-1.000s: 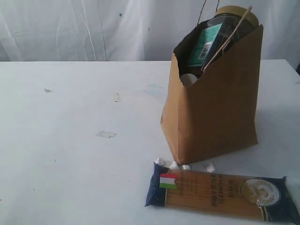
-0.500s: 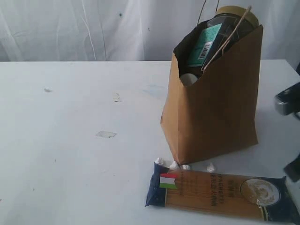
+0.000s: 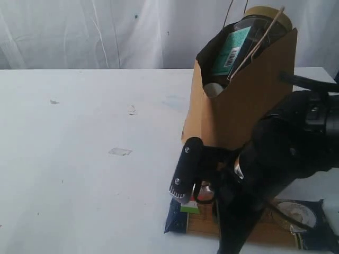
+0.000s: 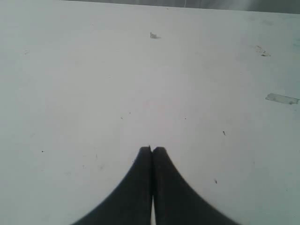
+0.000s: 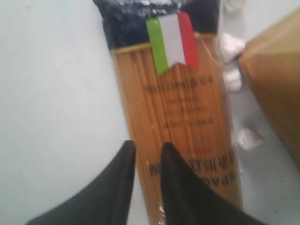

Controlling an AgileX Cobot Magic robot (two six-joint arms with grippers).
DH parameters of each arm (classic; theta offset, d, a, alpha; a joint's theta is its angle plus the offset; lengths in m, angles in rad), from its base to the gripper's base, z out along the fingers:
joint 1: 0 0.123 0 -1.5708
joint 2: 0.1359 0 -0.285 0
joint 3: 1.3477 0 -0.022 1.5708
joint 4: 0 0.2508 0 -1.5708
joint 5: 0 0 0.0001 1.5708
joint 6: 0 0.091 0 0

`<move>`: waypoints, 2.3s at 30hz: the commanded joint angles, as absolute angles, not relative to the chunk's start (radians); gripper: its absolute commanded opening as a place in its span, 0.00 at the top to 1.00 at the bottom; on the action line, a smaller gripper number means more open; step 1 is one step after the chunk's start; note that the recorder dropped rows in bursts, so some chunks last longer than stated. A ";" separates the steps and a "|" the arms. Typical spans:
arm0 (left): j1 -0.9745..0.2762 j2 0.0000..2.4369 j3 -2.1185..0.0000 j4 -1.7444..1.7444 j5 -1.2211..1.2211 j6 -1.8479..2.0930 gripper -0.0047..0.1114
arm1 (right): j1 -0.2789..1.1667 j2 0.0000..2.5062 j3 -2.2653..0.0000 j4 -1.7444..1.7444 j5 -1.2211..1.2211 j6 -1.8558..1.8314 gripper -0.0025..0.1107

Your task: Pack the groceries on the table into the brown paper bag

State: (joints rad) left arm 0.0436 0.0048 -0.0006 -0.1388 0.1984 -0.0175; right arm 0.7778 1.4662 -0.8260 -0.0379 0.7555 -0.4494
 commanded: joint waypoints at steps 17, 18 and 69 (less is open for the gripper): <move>0.046 0.000 0.000 -0.141 0.195 -0.022 0.96 | 0.799 1.543 -0.832 0.164 0.618 -0.606 0.15; 0.046 0.000 0.000 -0.141 0.195 -0.022 0.96 | 0.799 1.561 -0.836 0.164 0.635 -0.606 0.15; 0.046 0.000 0.000 -0.141 0.195 -0.022 0.96 | 0.904 1.671 -0.876 0.083 0.720 -0.491 0.98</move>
State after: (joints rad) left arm 0.0436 0.0048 -0.0006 -0.1388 0.1984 -0.0175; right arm 0.8705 1.6957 -0.8855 0.0577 0.6935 -0.5322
